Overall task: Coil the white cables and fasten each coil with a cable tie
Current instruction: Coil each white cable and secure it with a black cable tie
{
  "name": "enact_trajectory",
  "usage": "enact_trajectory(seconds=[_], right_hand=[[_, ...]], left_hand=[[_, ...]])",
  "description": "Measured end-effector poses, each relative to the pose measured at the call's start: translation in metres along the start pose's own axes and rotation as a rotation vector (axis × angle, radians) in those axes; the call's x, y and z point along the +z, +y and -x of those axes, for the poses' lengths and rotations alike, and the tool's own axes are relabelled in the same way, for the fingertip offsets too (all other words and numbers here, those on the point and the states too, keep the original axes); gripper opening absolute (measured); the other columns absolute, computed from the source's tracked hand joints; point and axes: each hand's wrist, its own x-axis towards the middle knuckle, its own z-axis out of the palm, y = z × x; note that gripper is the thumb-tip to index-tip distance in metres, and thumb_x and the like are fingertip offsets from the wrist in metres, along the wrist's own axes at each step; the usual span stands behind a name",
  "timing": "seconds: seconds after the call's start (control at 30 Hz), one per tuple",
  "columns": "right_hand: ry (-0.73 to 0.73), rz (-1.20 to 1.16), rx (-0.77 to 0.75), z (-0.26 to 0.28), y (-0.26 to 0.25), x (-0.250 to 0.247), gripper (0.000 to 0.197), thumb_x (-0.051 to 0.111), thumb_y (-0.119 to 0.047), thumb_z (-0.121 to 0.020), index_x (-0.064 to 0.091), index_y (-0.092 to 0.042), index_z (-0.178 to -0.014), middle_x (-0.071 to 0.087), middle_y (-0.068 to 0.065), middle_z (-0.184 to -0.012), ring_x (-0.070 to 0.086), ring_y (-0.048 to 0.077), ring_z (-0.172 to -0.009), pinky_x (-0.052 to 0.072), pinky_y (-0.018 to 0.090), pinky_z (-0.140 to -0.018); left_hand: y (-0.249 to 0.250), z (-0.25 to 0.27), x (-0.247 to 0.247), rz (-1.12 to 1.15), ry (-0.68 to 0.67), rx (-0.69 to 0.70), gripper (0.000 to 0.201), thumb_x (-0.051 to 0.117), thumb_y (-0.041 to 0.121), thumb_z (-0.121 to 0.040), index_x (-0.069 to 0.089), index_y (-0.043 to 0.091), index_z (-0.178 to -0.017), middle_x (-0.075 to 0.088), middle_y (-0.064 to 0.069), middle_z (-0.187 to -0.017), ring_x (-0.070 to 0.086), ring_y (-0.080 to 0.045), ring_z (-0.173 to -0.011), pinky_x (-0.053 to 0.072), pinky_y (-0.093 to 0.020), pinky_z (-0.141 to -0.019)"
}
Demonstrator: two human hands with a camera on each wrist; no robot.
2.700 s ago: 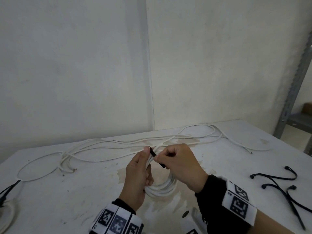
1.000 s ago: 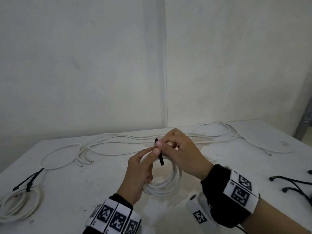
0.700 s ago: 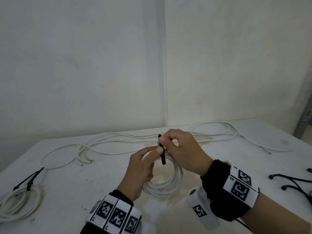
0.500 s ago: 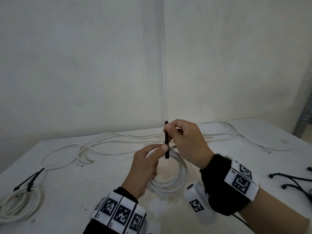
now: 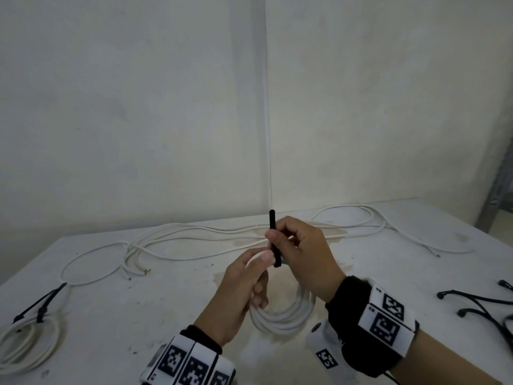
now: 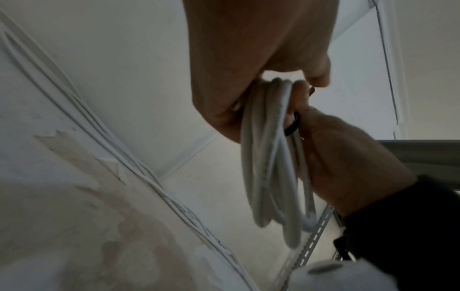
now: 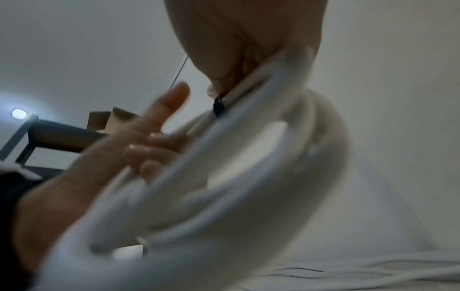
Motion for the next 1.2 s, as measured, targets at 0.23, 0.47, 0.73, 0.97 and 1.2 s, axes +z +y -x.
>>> enact_trajectory(seconds=[0.23,0.47,0.73,0.97,1.2], right_hand=[[0.048,0.046,-0.058,0.004,0.009,-0.004,0.037,0.064,-0.002,-0.083,0.052,-0.029,-0.06,0.053,-0.009,-0.05,0.05,-0.002,-0.051,0.036,0.005,-0.053],[0.073,0.067,-0.084,0.005,0.016,-0.003,0.015,0.064,-0.014,-0.081,0.059,-0.014,-0.066,0.056,-0.009,-0.056,0.05,0.007,-0.055,0.039,0.01,-0.054],[0.091,0.096,-0.109,0.001,0.012,-0.007,0.033,0.067,-0.008,-0.081,0.054,-0.03,-0.06,0.055,-0.023,-0.052,0.05,-0.002,-0.051,0.034,0.005,-0.053],[0.023,-0.038,0.052,0.0,0.004,-0.009,0.029,0.068,-0.008,-0.081,0.062,-0.025,-0.059,0.06,-0.01,-0.056,0.052,0.003,-0.056,0.045,0.019,-0.058],[0.019,-0.023,0.128,-0.006,-0.008,-0.015,0.03,0.063,-0.01,-0.085,0.055,-0.018,-0.058,0.055,0.006,-0.059,0.049,0.021,-0.061,0.049,0.044,-0.065]], left_hand=[[0.005,-0.012,-0.017,-0.426,-0.127,0.152,0.028,0.068,0.04,-0.08,0.063,0.024,-0.102,0.066,0.01,-0.083,0.058,-0.004,-0.064,0.052,-0.024,-0.061],[-0.002,-0.009,-0.014,-0.741,0.037,0.254,0.011,0.062,0.043,-0.082,0.057,0.043,-0.092,0.068,0.008,-0.081,0.06,-0.004,-0.053,0.047,-0.019,-0.06],[0.003,-0.011,0.007,-0.32,0.13,0.182,0.018,0.052,0.035,-0.087,0.066,0.024,-0.087,0.051,0.013,-0.046,0.039,0.0,-0.037,0.031,-0.012,-0.042],[0.003,-0.009,0.014,-0.259,0.202,0.142,0.03,0.05,0.041,-0.085,0.066,0.027,-0.064,0.038,0.011,-0.037,0.03,-0.003,-0.037,0.026,-0.011,-0.041],[0.016,-0.014,0.013,-0.331,0.171,0.249,0.021,0.057,0.02,-0.089,0.07,0.025,-0.073,0.056,0.018,-0.045,0.044,0.003,-0.042,0.032,-0.006,-0.046]])
